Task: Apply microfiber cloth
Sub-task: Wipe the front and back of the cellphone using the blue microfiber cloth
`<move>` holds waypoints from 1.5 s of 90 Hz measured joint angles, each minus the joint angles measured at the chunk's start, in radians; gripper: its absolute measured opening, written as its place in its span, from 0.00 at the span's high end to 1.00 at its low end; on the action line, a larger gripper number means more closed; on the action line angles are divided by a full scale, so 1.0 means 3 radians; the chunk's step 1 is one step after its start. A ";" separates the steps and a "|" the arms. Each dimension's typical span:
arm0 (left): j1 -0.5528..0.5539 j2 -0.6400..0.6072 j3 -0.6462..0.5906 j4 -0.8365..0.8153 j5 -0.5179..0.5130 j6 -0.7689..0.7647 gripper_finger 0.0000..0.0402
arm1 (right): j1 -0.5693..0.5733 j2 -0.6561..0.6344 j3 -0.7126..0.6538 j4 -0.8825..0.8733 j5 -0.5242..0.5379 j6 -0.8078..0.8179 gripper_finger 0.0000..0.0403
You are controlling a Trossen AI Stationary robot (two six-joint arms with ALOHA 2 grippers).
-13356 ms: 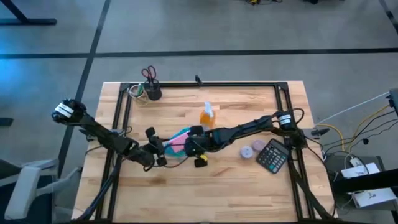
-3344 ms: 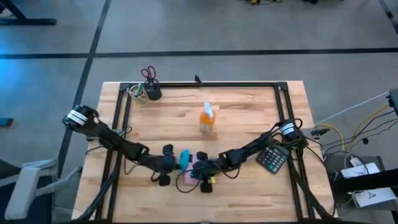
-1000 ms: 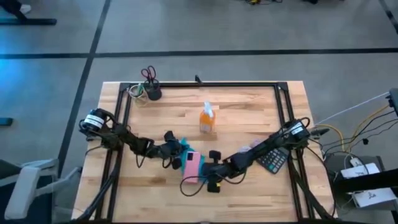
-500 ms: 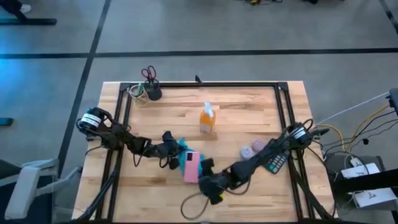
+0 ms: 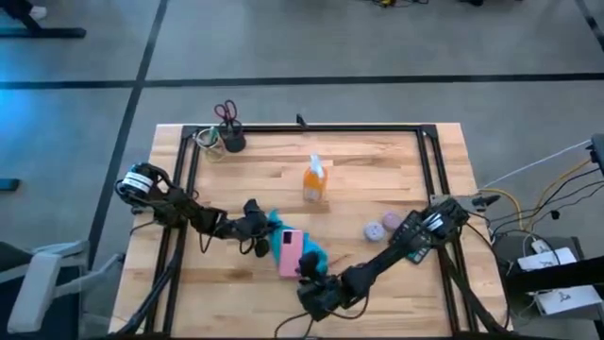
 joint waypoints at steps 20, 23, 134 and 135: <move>0.0001 0.0006 -0.0009 0.0062 -0.0007 0.0031 1.00 | -0.0025 0.0103 0.0124 0.0059 0.0261 -0.0689 0.57; 0.0001 0.0006 -0.0011 0.0072 -0.0006 0.0041 1.00 | -0.0037 0.0104 0.0124 0.0057 0.0271 -0.0740 0.58; -0.0007 0.0006 -0.0022 0.0093 -0.0019 -0.0079 1.00 | -0.0381 -0.0034 0.0102 -0.0582 0.0674 0.1088 0.86; -0.0007 0.0006 -0.0022 0.0093 -0.0019 -0.0079 1.00 | -0.0384 -0.0052 0.0101 -0.0588 0.0706 0.1107 0.87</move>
